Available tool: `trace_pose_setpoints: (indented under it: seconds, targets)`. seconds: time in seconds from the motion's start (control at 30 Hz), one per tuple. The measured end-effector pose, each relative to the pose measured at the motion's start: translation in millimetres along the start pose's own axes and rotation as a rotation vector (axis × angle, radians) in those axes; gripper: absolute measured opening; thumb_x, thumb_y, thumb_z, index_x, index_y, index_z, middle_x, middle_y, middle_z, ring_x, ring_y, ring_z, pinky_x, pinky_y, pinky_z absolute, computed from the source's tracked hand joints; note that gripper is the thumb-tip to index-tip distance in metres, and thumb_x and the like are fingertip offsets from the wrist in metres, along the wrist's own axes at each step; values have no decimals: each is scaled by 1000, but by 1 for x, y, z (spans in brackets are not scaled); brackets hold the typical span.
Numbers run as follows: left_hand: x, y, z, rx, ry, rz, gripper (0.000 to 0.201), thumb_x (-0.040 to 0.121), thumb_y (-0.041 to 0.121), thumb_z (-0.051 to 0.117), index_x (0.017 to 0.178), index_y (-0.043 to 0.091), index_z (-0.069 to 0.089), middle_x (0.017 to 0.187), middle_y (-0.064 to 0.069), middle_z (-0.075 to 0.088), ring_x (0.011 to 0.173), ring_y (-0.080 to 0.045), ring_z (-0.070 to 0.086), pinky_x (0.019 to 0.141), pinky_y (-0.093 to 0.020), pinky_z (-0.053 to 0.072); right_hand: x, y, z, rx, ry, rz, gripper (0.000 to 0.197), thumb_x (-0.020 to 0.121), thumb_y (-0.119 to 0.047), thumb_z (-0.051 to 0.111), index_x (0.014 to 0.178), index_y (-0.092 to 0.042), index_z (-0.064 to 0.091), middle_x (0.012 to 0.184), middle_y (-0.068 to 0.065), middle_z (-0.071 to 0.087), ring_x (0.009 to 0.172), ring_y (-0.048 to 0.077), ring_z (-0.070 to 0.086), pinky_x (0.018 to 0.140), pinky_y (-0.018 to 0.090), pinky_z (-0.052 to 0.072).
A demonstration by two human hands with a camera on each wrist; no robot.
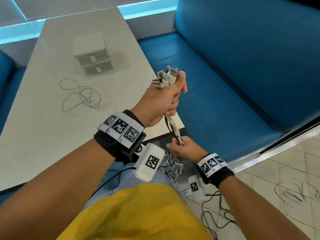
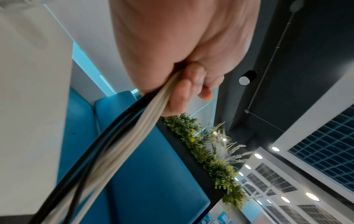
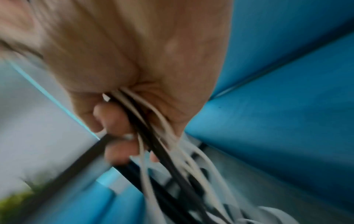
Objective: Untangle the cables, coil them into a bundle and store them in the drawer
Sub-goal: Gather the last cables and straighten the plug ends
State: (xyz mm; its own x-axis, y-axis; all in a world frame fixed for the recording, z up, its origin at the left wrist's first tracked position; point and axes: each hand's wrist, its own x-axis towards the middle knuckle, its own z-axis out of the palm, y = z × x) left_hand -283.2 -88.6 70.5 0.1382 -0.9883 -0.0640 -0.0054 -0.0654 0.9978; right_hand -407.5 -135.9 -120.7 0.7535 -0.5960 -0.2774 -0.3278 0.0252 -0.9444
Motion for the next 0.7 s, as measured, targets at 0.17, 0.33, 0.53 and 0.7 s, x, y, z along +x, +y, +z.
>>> trace_pose_setpoints:
  seconds: [0.17, 0.33, 0.53, 0.7]
  targets:
    - [1, 8, 11, 192, -8, 79, 13, 97, 23, 56, 93, 16, 66, 44, 13, 32, 39, -9, 22, 43, -20, 20, 11, 65, -8, -370, 105, 318, 35, 86, -34, 68, 61, -21, 46, 59, -5, 50, 55, 12, 50, 58, 27, 40]
    - [-2, 4, 3, 291, 126, 128, 16, 95, 17, 59, 97, 7, 71, 37, 17, 42, 36, -2, 36, 44, -11, 28, -3, 86, -37, -493, -20, 388, 43, 70, -19, 80, 106, -31, 60, 106, -8, 65, 99, 14, 61, 89, 29, 50]
    - [-9, -15, -6, 288, 55, 47, 17, 95, 6, 56, 101, 7, 72, 43, 16, 49, 34, -2, 33, 40, -9, 25, -9, -46, -84, 126, 349, -115, 17, 90, 5, 58, 96, -10, 64, 82, -6, 74, 83, 11, 69, 76, 30, 54]
    - [-16, -19, -4, 299, 71, -10, 10, 91, 10, 63, 86, 11, 71, 51, 16, 53, 39, -1, 38, 45, -14, 28, -20, -182, -45, 98, 155, -400, 33, 95, -40, 46, 102, -17, 68, 102, 4, 73, 101, 16, 68, 85, 28, 54]
